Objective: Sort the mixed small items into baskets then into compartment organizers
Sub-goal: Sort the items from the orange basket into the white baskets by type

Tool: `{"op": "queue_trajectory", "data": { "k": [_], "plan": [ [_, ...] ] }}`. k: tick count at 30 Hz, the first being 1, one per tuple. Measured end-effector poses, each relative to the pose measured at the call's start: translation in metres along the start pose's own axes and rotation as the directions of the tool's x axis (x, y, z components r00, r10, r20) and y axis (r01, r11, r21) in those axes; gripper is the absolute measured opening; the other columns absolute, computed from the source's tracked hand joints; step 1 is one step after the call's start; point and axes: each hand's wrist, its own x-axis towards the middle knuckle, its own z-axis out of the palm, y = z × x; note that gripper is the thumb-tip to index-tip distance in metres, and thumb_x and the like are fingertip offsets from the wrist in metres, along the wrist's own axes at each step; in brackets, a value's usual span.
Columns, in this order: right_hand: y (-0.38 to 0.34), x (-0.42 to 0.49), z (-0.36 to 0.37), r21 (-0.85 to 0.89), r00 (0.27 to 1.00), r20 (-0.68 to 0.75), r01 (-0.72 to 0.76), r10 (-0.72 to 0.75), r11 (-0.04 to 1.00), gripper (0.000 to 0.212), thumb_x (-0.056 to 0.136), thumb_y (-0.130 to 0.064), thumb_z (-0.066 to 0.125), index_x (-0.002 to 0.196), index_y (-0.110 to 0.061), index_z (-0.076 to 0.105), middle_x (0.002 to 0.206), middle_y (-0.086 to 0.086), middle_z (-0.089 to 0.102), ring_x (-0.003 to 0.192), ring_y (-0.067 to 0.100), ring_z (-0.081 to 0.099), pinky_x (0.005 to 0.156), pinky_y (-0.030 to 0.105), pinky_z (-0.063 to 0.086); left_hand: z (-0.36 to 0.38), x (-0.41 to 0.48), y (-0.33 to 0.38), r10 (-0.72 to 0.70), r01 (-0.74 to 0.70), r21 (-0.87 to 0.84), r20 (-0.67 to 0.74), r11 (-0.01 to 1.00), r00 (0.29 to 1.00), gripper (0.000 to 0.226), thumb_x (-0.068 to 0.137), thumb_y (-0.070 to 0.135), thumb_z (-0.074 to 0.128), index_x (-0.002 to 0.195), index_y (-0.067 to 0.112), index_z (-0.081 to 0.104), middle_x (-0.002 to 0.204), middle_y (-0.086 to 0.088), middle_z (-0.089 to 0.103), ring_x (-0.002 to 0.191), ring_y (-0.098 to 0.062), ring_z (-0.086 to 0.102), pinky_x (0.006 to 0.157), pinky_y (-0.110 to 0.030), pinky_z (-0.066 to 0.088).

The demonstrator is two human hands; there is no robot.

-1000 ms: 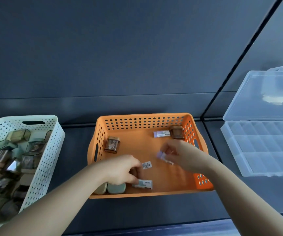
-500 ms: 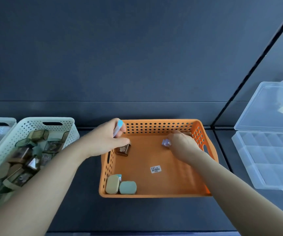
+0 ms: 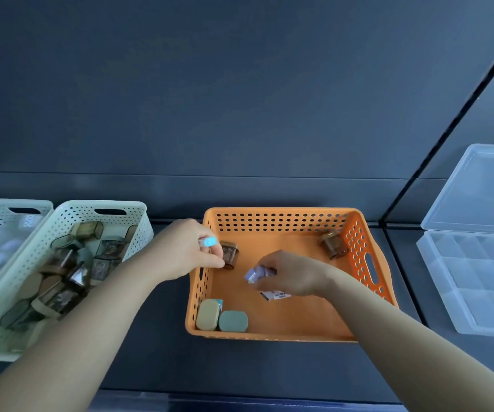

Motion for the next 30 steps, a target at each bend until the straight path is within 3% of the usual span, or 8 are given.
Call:
{"op": "queue_trajectory", "data": {
  "k": [3,6,10,14,16,20,23,30],
  "plan": [
    [-0.014,0.007,0.006,0.068,0.991,0.135,0.014,-0.023,0.998,0.021,0.093,-0.029,0.055,0.076,-0.017,0.049,0.092,-0.008,0.062,0.083,0.019,0.059,0.065,0.028,0.040,0.001,-0.019,-0.011,-0.040,0.041,-0.022,0.017,0.999,0.999,0.013,0.068,0.033,0.084,0.074,0.030,0.072,0.060,0.009,0.056,0.052,-0.003,0.048,0.055,-0.025,0.042],
    [-0.019,0.009,0.010,0.069,0.967,0.255,0.005,-0.022,0.998,0.016,0.095,-0.027,0.054,0.083,-0.016,0.050,0.078,-0.002,0.055,0.071,0.014,0.052,0.073,0.032,0.046,0.004,-0.036,-0.013,-0.062,0.059,0.051,0.076,0.997,0.995,0.024,0.063,0.040,0.085,0.082,0.034,0.072,0.081,0.014,0.058,0.071,-0.003,0.055,0.066,-0.026,0.049],
    [-0.013,0.003,0.012,0.163,0.923,0.384,-0.079,0.011,0.983,0.012,0.097,-0.022,0.051,0.091,-0.011,0.053,0.078,0.000,0.057,0.068,0.011,0.058,0.086,0.040,0.055,0.009,-0.040,-0.007,-0.053,0.022,0.252,0.116,0.968,0.992,0.041,0.060,0.051,0.083,0.097,0.037,0.070,0.092,0.016,0.047,0.084,-0.005,0.051,0.070,-0.026,0.047],
    [-0.012,0.000,0.018,0.363,0.927,0.374,-0.135,-0.012,0.922,0.010,0.097,-0.022,0.051,0.098,-0.015,0.057,0.085,0.003,0.061,0.073,0.014,0.063,0.074,0.034,0.057,0.015,-0.037,-0.006,-0.028,-0.007,0.379,0.087,0.925,0.996,0.048,0.058,0.056,0.081,0.100,0.037,0.068,0.094,0.014,0.042,0.084,-0.005,0.045,0.065,-0.025,0.039],
    [-0.010,0.001,0.023,0.479,0.928,0.370,-0.154,-0.040,0.864,0.008,0.097,-0.020,0.051,0.097,-0.016,0.059,0.087,0.006,0.064,0.078,0.020,0.064,0.079,0.038,0.055,0.015,-0.036,-0.007,-0.032,0.001,0.394,0.071,0.919,0.997,0.048,0.057,0.056,0.081,0.100,0.037,0.068,0.096,0.014,0.042,0.087,-0.006,0.045,0.070,-0.027,0.044],
    [-0.002,0.007,0.028,0.724,0.977,0.210,-0.138,-0.025,0.676,0.016,0.096,-0.015,0.054,0.108,-0.006,0.058,0.107,0.021,0.066,0.101,0.039,0.062,0.100,0.054,0.045,0.015,-0.035,-0.011,-0.048,0.042,0.337,0.010,0.941,0.999,0.042,0.060,0.059,0.079,0.094,0.036,0.070,0.097,0.014,0.044,0.087,-0.006,0.048,0.077,-0.031,0.047],
    [-0.002,0.012,0.020,0.869,0.998,0.017,-0.041,0.053,0.493,0.023,0.098,-0.014,0.050,0.115,0.000,0.056,0.116,0.026,0.064,0.109,0.041,0.061,0.097,0.051,0.049,0.020,-0.033,-0.011,-0.001,0.020,0.333,-0.055,0.943,0.998,0.035,0.068,0.059,0.074,0.094,0.035,0.071,0.095,0.016,0.043,0.087,-0.004,0.046,0.075,-0.027,0.044],
    [0.001,0.010,0.021,0.778,0.975,-0.161,0.029,0.154,0.628,0.019,0.099,-0.020,0.048,0.109,-0.009,0.058,0.112,0.018,0.065,0.104,0.030,0.064,0.091,0.044,0.054,0.014,-0.031,-0.012,0.013,-0.056,0.361,0.122,0.931,0.992,0.045,0.061,0.055,0.080,0.101,0.038,0.069,0.098,0.021,0.041,0.094,-0.001,0.042,0.076,-0.023,0.040]
  ]
}}
